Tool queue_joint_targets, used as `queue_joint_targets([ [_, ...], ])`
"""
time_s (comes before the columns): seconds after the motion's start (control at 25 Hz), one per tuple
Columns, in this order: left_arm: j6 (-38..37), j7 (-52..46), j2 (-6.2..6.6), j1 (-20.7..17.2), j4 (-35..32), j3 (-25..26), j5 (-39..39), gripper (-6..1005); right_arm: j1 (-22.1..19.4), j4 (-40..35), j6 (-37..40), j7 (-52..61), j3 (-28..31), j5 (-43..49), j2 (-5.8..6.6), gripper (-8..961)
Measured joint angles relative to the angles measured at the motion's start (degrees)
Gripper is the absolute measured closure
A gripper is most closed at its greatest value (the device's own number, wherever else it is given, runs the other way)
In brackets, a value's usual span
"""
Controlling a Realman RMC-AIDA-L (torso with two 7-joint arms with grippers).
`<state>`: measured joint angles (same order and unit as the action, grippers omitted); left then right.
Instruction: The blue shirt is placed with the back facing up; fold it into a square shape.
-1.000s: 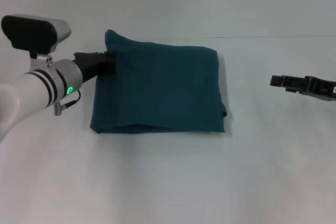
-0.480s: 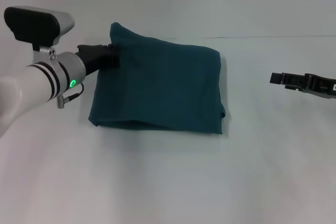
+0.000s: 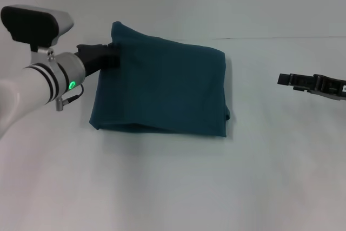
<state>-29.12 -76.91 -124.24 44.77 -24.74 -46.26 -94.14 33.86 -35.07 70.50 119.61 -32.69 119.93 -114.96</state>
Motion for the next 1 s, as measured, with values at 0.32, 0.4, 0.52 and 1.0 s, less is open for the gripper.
queue_joint_targets([
  [0.32, -2.6, -6.1, -0.17, -6.3, -7.3, 0.2, 3.0, 872, -0.2, -0.2, 0.4, 0.0, 0.0, 0.0, 0.03, 205],
  [0.4, -7.1, -8.1, -0.22, -9.1, -10.3, 0.0, 3.0, 798, -0.3, -0.3, 0.7, -0.1, 0.0, -0.1, 0.17, 201],
  [0.52, -15.7, -10.4, -0.26, -13.2, -13.9, -0.1, 3.0, 686, -0.7, -0.3, 3.5, -2.5, 0.0, -2.0, 0.53, 194],
  [1.0, -50.6, -10.2, 0.07, -23.0, -19.4, 7.1, 1.8, 207, -5.1, -0.3, 22.6, -30.5, 0.1, -9.0, -0.91, 168],
])
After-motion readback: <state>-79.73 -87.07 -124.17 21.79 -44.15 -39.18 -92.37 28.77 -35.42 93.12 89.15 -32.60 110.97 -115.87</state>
